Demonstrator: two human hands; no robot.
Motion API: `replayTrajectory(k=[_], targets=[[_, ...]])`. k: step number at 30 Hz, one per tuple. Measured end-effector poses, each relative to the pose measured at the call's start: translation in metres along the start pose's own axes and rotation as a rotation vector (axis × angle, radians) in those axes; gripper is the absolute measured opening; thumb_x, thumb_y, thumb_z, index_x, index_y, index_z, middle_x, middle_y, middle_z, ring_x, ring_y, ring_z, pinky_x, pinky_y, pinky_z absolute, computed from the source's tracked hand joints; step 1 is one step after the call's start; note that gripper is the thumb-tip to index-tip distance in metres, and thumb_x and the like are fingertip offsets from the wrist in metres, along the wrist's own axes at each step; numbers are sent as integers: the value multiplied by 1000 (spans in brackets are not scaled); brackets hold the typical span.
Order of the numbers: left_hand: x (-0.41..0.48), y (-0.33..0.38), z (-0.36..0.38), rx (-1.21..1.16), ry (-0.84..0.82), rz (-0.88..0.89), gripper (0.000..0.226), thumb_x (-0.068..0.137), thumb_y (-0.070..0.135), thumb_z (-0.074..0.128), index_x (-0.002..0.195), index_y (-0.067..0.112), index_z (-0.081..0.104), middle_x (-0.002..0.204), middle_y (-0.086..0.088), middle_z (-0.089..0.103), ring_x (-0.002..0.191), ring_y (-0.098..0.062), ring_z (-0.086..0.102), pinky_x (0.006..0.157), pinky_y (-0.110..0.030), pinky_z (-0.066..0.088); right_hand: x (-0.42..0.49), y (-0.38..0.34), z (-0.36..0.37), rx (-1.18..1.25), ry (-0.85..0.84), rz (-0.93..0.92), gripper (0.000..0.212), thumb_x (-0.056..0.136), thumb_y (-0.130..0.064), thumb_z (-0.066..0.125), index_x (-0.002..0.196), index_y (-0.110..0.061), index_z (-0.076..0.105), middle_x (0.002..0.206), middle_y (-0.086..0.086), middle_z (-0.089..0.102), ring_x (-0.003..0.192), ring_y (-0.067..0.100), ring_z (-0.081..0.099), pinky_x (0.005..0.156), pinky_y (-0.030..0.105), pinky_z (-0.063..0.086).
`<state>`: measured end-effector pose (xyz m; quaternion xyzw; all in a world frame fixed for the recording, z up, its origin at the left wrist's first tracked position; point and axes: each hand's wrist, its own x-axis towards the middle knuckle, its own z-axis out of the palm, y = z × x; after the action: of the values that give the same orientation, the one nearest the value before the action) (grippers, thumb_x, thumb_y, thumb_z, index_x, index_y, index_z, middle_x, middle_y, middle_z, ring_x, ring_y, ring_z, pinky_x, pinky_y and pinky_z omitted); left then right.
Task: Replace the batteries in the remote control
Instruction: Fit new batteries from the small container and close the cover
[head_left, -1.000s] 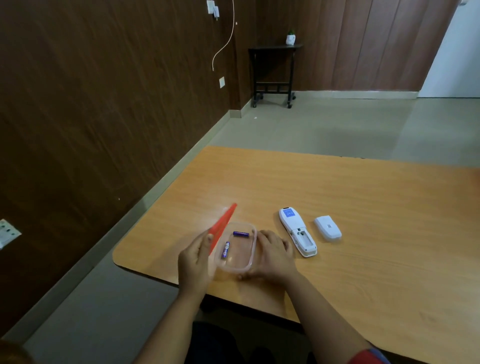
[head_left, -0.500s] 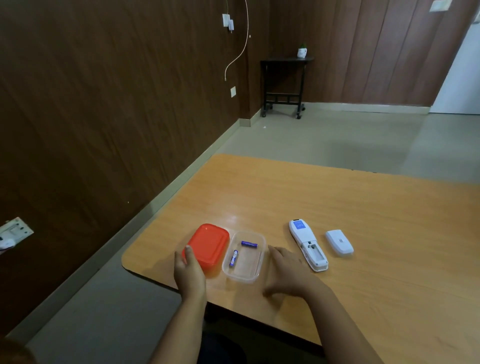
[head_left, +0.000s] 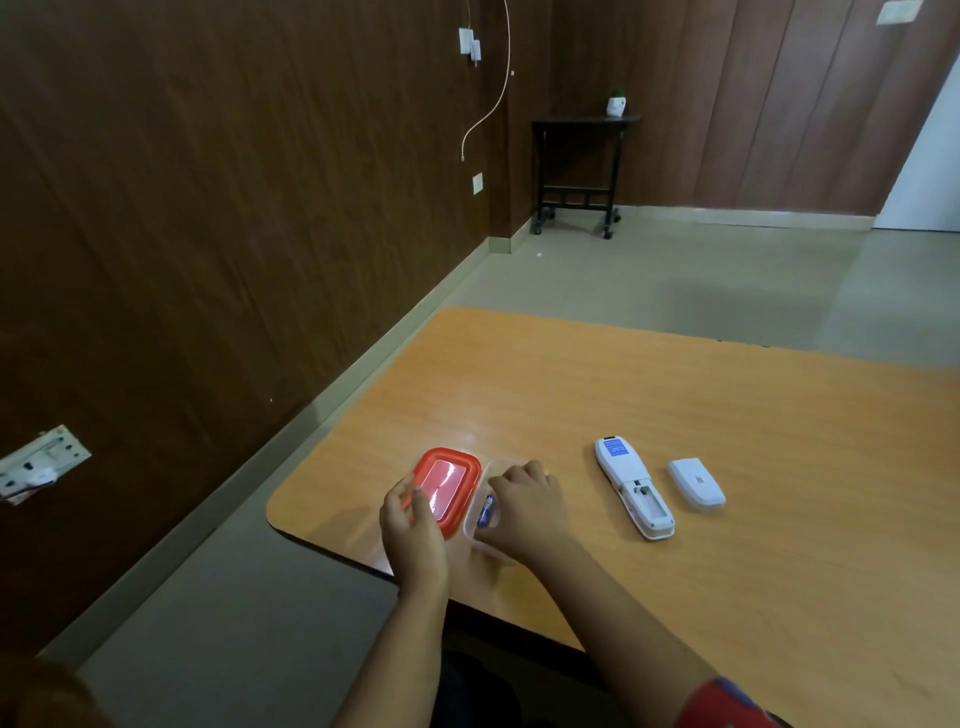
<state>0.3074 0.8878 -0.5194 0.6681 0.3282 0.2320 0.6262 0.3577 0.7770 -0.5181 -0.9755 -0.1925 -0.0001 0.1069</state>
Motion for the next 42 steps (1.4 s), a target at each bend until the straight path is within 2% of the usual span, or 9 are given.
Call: replayTrajectory(k=[9,12,16,22,25,28,31,35,42], targets=[[-7,3,2,12,-32,92,25,97,21,43,117,19,57,131,-3,53,106,-13,52,84,-28,42,-5,3,-8,119,91,69,37,73,-42,62,106,-26,68,104,-1,65,104,23,48,78,33,38],[-11,6,4,1,-36,144,24,97,16,43,115,16,59,125,-1,56,105,-12,52,79,-21,37,-33,21,-32,834,108,271,31,74,-23,70,105,-23,64,98,-2,70,91,16,62,77,30,49],[-22,15,17,-97,-86,138,19,96,11,45,106,17,59,110,2,60,106,-17,56,73,-14,39,-61,58,-54,1832,151,636,32,87,5,40,114,-10,48,94,10,63,69,18,56,62,26,48],[-51,32,55,-280,-386,-22,21,97,7,43,100,18,60,102,-1,63,82,-16,60,73,-22,43,-73,120,-54,1274,254,784,15,89,-19,54,101,-16,62,98,0,60,76,12,50,64,27,40],[-67,29,65,-257,-495,-122,22,98,9,41,100,20,60,99,2,66,82,-15,62,78,-29,43,-70,138,-34,677,182,789,45,77,-44,63,115,-19,60,115,3,62,106,22,57,82,33,44],[-71,25,71,-244,-548,-249,22,98,12,41,101,19,62,98,1,67,83,-17,64,77,-29,43,-69,136,-22,411,137,720,50,67,-57,63,103,-21,61,107,0,59,107,23,53,71,28,40],[-70,23,77,-249,-604,-379,21,98,16,42,107,15,62,103,-2,67,87,-18,65,77,-28,45,-66,131,-27,332,191,660,36,67,-57,60,71,-21,59,78,-4,60,76,16,58,50,26,34],[-69,22,85,-270,-668,-581,36,99,23,43,129,6,52,128,-11,59,104,-24,60,86,-29,45,-70,121,-49,522,263,713,44,67,-58,64,58,-15,57,50,-3,49,51,12,49,45,26,27],[-74,26,89,-374,-815,-697,49,99,42,33,125,8,58,111,-11,70,95,-22,67,69,-30,53,-119,82,-74,583,295,472,37,59,-57,68,87,-33,70,85,-16,66,80,1,61,68,29,50]])
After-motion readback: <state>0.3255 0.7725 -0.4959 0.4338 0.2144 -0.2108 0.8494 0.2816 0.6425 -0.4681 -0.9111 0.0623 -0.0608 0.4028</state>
